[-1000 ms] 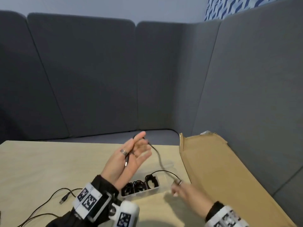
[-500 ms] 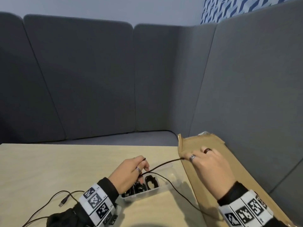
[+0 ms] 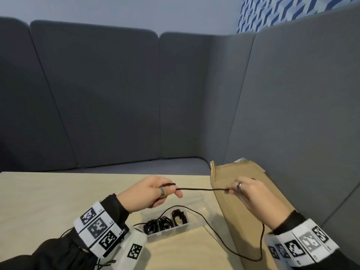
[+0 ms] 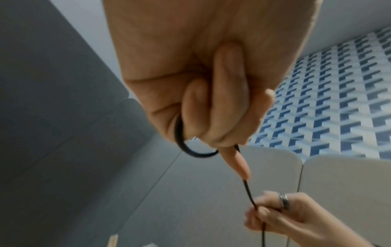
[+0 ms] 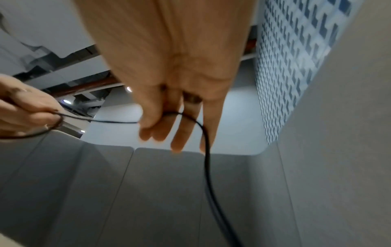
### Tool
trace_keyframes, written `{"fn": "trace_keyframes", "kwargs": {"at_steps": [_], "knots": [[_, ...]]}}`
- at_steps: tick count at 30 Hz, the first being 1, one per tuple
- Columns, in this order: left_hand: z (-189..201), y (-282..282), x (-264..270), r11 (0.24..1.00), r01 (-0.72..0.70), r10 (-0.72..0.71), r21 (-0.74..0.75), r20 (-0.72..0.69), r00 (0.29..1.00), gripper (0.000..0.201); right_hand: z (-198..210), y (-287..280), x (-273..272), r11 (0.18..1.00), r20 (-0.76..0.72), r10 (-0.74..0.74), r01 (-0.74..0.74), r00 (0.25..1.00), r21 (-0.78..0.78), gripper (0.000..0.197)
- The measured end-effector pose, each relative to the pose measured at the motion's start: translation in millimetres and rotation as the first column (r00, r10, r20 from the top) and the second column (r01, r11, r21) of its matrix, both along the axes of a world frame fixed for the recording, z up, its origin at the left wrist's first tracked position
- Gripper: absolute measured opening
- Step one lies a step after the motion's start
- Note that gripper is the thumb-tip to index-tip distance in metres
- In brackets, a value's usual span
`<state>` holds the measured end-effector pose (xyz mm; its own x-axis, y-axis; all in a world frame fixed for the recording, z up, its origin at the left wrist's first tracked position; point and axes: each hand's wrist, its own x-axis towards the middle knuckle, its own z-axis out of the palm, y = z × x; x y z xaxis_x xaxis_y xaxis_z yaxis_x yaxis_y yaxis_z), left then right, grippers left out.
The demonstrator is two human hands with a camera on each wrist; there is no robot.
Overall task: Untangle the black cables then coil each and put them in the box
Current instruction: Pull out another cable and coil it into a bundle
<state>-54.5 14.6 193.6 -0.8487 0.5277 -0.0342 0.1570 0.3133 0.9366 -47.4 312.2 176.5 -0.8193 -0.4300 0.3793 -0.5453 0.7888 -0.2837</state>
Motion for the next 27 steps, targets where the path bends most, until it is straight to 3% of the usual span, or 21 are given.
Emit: {"fn": "trace_keyframes", "kwargs": {"at_steps": [2,4,5,7,8,9,10,11,12,13,14,15,17,19,21,23,25,27], "knots": [[1,4,3,0.985,0.143,-0.154,0.101,0.118,0.981,0.028,6,-6,-8,0.986,-0.211,-0.142,0.119,0.967,-0.116,0.013],[3,10,6,0.897,0.303,-0.381,0.322,0.212,0.900,0.032,13,-21,-10,0.951,-0.286,-0.249,0.178,0.925,-0.254,0.007],[5,14,8,0.815,0.362,-0.499,0.453,0.232,0.835,0.033,15,-31,-10,0.923,-0.270,-0.286,0.189,0.919,-0.334,0.007],[15,27,9,0.584,0.376,-0.674,0.719,0.172,0.718,0.036,13,-54,-6,0.845,-0.144,-0.289,0.182,0.946,-0.503,0.007],[23,34,8,0.450,0.307,-0.711,0.839,0.129,0.691,0.038,7,-66,-2,0.798,-0.022,-0.233,0.178,0.972,-0.575,0.009],[32,41,6,0.351,0.198,-0.696,0.915,0.114,0.709,0.039,-1,-77,3,0.750,0.124,-0.113,0.166,0.986,-0.641,0.011],[39,46,2,0.339,0.102,-0.594,0.935,0.128,0.794,0.039,-10,-86,9,0.712,0.271,0.049,0.156,0.961,-0.685,0.013],[43,48,-1,0.426,0.025,-0.379,0.905,0.153,0.913,0.037,-17,-93,16,0.705,0.397,0.203,0.148,0.895,-0.693,0.015],[44,49,-5,0.574,-0.048,-0.086,0.818,0.118,0.989,0.034,-22,-96,21,0.710,0.499,0.326,0.141,0.803,-0.690,0.017],[41,47,-9,0.729,-0.112,0.163,0.675,-0.011,0.987,0.030,-27,-94,25,0.713,0.574,0.411,0.142,0.708,-0.687,0.020],[38,45,-11,0.863,-0.161,0.288,0.480,-0.203,0.936,0.029,-28,-89,28,0.713,0.625,0.470,0.150,0.624,-0.685,0.023],[32,40,-13,0.947,-0.194,0.285,0.258,-0.384,0.878,0.030,-29,-80,29,0.718,0.655,0.502,0.151,0.565,-0.679,0.026],[20,25,-19,0.952,-0.287,0.180,-0.105,-0.564,0.806,0.032,-29,-58,31,0.751,0.699,0.530,0.117,0.481,-0.650,0.030],[16,11,-22,0.898,-0.337,0.109,-0.283,-0.599,0.793,0.036,-30,-38,33,0.765,0.727,0.565,0.084,0.390,-0.639,0.029],[16,4,-24,0.834,-0.359,0.034,-0.420,-0.609,0.792,0.040,-28,-24,34,0.786,0.733,0.563,0.027,0.383,-0.618,0.025],[15,2,-26,0.822,-0.382,0.054,-0.421,-0.611,0.790,0.044,-23,-18,31,0.854,0.745,0.490,-0.079,0.453,-0.513,0.022],[16,3,-29,0.888,-0.399,0.212,-0.227,-0.569,0.795,0.046,-20,-19,27,0.899,0.751,0.423,-0.130,0.507,-0.419,0.021],[19,6,-33,0.895,-0.426,0.293,-0.136,-0.540,0.789,0.048,-19,-25,22,0.929,0.753,0.356,-0.123,0.553,-0.349,0.020]]}}
